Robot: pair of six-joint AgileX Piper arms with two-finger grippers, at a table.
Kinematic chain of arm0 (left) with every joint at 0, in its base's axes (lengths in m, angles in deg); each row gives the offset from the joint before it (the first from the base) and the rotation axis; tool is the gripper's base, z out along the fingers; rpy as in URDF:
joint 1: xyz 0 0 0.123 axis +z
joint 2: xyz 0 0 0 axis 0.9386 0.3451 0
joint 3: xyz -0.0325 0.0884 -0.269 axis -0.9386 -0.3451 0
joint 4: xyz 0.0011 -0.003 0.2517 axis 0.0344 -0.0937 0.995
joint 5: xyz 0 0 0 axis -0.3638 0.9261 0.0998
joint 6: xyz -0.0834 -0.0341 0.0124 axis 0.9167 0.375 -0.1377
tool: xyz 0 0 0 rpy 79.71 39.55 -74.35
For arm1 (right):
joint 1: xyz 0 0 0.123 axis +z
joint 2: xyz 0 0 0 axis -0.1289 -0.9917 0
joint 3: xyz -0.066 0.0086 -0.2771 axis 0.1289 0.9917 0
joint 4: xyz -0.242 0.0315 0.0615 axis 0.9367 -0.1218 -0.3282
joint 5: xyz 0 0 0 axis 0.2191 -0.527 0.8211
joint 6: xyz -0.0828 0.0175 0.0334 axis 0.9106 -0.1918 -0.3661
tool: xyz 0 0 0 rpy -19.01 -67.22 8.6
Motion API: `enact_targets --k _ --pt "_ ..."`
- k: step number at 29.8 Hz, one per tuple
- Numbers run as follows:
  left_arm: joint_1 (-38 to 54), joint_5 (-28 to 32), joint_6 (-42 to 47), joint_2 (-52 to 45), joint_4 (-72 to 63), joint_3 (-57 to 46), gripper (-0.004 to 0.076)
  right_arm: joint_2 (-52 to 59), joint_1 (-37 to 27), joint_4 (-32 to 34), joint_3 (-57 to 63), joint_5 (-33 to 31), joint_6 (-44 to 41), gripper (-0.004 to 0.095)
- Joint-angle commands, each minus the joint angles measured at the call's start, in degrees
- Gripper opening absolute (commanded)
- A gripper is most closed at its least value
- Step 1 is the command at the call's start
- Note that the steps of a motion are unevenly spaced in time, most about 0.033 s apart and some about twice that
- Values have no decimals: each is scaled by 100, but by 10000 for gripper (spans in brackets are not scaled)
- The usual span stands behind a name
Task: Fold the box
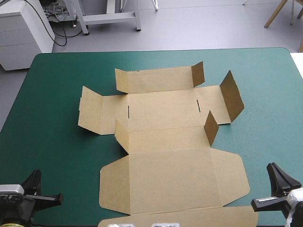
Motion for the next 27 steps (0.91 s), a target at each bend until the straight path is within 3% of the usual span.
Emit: enact_targets --k 1,4,7,11,14,16,27 --pt "9 457 34 -101 -1 119 -10 107 16 18 -122 450 34 -4" --pt "9 457 34 -101 -1 119 -10 107 16 18 -122 450 68 6" --pt "9 457 34 -101 -1 119 -10 83 16 -7 -122 438 133 100" --pt "9 457 34 -101 -1 119 -10 -81 16 -42 -122 417 190 454" --pt "9 457 34 -101 -1 119 -10 -200 16 -23 -122 412 190 820" --pt "9 457 34 -101 -1 119 -10 -264 16 -5 -122 412 190 945" --pt "9 457 34 -101 -1 119 -10 -694 16 -17 -295 362 620 856"
